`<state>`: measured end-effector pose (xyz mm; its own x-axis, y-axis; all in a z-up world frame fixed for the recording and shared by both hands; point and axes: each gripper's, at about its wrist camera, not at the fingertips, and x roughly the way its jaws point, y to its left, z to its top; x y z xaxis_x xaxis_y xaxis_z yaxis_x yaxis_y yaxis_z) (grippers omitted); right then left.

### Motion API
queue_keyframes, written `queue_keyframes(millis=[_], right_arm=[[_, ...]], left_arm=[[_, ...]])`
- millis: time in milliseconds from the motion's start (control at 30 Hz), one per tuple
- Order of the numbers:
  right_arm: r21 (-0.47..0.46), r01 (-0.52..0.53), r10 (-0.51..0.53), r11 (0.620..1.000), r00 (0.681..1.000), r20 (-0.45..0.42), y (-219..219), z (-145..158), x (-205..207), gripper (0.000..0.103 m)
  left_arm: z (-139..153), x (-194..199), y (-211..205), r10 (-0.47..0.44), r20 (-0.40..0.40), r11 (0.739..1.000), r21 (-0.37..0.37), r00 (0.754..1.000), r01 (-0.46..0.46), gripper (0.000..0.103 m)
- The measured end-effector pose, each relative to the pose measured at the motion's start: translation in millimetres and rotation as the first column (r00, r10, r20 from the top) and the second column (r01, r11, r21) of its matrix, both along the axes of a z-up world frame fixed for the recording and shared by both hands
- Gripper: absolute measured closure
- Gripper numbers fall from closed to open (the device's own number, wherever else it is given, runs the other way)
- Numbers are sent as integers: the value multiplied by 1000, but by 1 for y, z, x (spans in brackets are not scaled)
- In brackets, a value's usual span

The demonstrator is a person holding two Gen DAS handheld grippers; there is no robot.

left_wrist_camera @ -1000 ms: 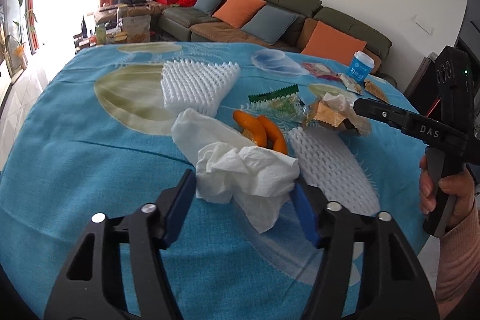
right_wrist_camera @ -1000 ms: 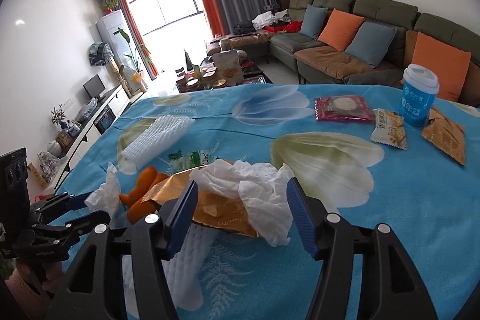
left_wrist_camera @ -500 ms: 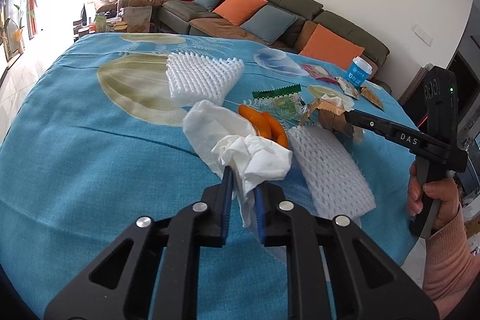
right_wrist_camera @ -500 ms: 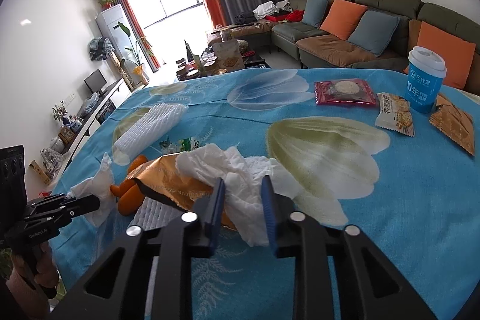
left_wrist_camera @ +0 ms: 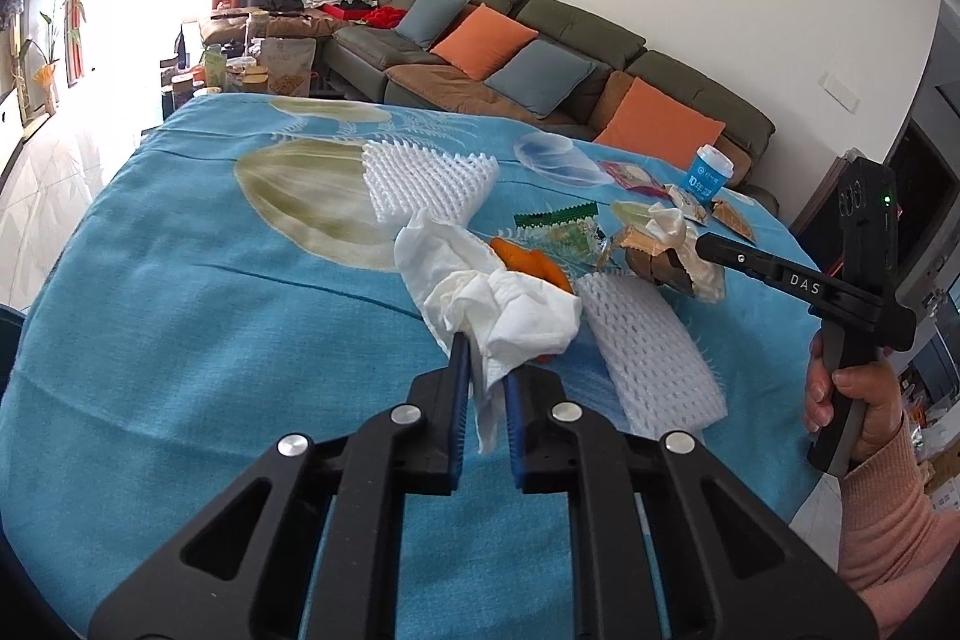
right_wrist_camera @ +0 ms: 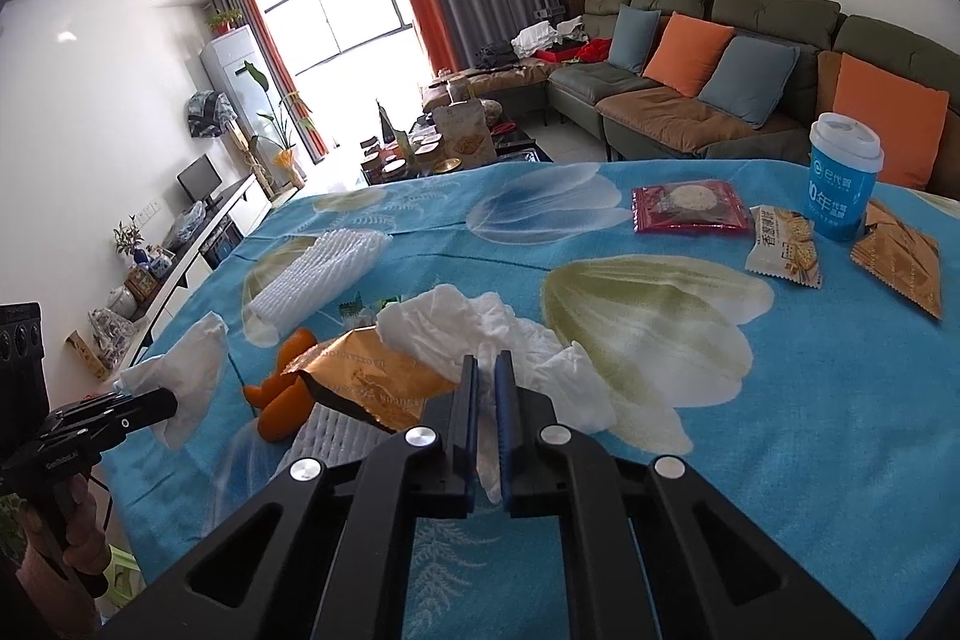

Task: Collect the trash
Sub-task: 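Grasp the crumpled white tissue with the left tool while the right tool grasps another tissue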

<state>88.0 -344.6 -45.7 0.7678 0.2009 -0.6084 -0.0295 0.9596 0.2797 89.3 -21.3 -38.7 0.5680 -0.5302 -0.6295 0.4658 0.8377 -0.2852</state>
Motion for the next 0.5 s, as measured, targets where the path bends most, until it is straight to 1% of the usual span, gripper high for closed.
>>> queue_keyframes(millis=[300, 500], right_arm=[[16, 1, -2, 1000, 998, 63, 3, 22, -14, 99], [24, -50, 46, 998, 992, 115, 18, 41, -24, 99]], left_arm=[[7, -9, 18, 21, 18, 1000, -13, 1000, -20, 92], [13, -17, 31, 38, 37, 999, -17, 999, -38, 92]])
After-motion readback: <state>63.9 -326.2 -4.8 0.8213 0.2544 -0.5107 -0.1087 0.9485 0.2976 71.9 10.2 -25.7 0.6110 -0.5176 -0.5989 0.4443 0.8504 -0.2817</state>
